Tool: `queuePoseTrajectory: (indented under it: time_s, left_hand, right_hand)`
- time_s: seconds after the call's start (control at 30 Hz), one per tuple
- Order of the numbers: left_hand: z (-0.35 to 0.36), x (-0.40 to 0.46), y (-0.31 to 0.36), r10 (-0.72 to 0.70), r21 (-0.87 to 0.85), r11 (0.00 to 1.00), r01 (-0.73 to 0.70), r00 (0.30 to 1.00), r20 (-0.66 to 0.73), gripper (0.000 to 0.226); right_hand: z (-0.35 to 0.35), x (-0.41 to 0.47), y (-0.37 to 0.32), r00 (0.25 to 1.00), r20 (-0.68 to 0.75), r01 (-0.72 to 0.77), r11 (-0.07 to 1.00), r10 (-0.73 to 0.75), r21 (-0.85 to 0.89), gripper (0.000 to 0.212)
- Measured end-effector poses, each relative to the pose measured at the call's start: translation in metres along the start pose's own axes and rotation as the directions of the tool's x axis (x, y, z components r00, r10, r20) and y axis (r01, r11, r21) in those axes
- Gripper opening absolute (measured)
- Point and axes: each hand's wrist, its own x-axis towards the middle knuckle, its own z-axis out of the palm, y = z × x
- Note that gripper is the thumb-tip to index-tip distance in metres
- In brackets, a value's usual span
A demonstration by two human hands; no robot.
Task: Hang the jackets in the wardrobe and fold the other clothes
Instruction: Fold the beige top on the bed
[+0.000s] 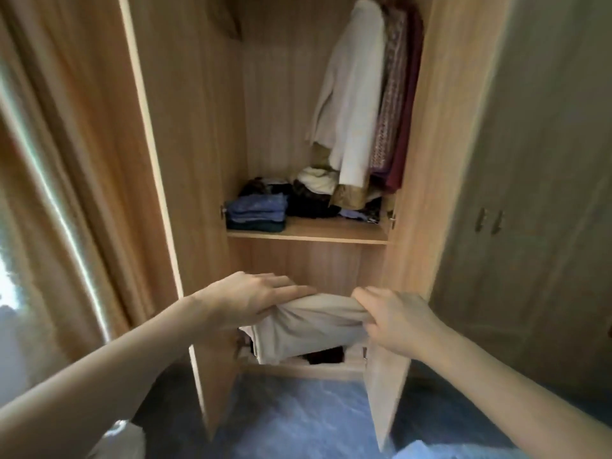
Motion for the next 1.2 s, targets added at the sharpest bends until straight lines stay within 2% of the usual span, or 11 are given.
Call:
queuePoseTrajectory:
  time_s: [0.27,0.63,0.87,1.03,1.2]
  left_hand:
    - [0.05,0.022,-0.094,-0.167,-0.007,0.986,0.168,0.985,0.053,0.071]
    - [0.103,0.182,-0.222,-0.239,-0.035,0.97,0.24,0.971,0.028,0.069]
    - [0.146,0.248,-0.292,-0.223,-0.128,0.964,0.233,0.971,0.091,0.069]
    - [0.19,0.286,-0.35,-0.159,-0.146,0.971,0.187,0.97,0.185,0.075]
    - [0.225,0.34,-0.424,-0.114,0.005,0.994,0.114,0.987,0.11,0.082]
  right_hand:
    - [0.039,0.135,0.028,0.986,0.107,0.117,0.989,-0.127,0.092,0.008]
    - [0.08,0.317,0.166,0.985,0.138,0.083,0.988,-0.101,0.129,0.007]
    - [0.111,0.4,0.217,0.972,0.215,0.062,0.987,-0.093,0.149,0.008]
    - [0.142,0.46,0.242,0.956,0.279,0.046,0.985,-0.092,0.169,0.006]
    - [0.168,0.525,0.274,0.988,0.154,-0.013,0.982,-0.017,0.189,0.027]
